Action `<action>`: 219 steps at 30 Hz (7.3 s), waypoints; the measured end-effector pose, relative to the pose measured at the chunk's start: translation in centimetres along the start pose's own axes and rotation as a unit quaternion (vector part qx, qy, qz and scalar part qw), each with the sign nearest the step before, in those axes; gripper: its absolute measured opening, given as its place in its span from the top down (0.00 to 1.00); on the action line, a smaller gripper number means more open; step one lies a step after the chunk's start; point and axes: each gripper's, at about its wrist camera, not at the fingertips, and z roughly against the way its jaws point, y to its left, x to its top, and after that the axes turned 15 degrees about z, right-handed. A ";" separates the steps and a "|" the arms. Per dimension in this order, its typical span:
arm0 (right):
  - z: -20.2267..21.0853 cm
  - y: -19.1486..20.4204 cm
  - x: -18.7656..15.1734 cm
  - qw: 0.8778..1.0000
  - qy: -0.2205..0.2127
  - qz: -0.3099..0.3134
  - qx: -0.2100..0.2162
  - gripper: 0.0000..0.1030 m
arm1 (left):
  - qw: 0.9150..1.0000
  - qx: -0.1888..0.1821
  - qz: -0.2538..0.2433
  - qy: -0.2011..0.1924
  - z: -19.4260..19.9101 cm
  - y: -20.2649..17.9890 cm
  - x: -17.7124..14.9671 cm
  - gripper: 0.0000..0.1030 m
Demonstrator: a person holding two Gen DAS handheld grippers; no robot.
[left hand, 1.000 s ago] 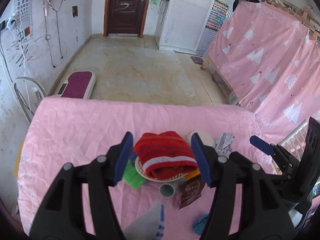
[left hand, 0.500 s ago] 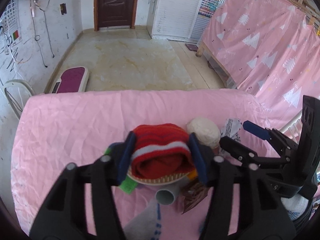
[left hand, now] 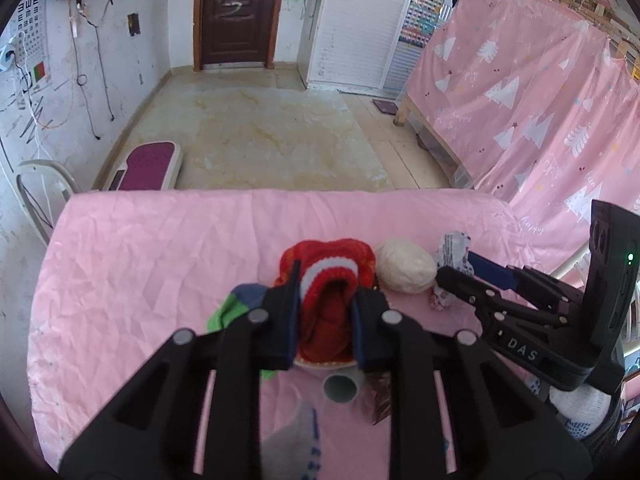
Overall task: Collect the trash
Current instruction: 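Grasp the red hat with the left gripper while the right grasps the white snack bag, then carry the red hat and white snack bag to the orange bucket and open both grippers, then move both tools back over the remaining items on the bed, then grasp the green-and-blue cloth with the left gripper while the right grasps the white round cap, then carry the cloth and white cap to the orange bucket and open both grippers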
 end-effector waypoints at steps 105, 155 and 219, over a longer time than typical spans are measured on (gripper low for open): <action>22.0 -18.1 -19.5 0.969 -0.111 -0.164 -0.150 0.45 | 0.972 -0.091 -0.213 0.040 1.0 -31.3 -11.9 0.55; 7.7 1.6 -1.6 0.997 -0.044 0.027 -0.057 0.36 | 0.999 -0.015 0.007 -0.037 6.0 -1.5 0.8 0.41; -4.3 2.9 3.6 0.999 0.031 0.027 0.002 0.56 | 0.999 0.021 -0.005 0.028 -0.8 4.8 -0.6 0.80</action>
